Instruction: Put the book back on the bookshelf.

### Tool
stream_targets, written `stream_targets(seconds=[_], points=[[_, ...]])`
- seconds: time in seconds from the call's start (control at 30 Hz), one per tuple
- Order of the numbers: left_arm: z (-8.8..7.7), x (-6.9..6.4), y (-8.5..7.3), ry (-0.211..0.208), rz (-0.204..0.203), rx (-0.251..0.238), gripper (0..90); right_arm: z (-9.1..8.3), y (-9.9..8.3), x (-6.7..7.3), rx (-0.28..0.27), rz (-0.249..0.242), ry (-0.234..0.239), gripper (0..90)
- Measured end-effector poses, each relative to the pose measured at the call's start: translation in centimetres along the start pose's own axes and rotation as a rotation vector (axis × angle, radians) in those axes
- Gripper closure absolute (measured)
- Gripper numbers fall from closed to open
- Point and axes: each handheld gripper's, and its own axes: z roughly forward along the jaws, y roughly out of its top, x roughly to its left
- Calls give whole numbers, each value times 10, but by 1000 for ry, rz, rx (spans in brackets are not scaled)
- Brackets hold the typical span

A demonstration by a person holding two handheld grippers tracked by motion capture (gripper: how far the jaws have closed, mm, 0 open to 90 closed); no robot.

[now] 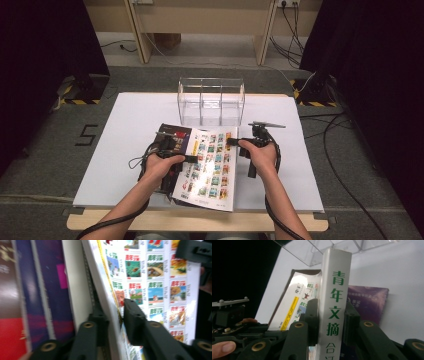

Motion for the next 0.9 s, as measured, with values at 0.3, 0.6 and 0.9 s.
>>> stream_targets(seconds=[0.3,0.6,0.9], points=[[-63,13,-16,76,77,-172,516,-28,7,31,-117,-112,14,734],[-95,35,-59,101,99,-253,505,-54,10,64,-245,-244,-40,735],[-107,51,-81,117,99,-348,505,-70,24,81,-344,-296,-83,736]])
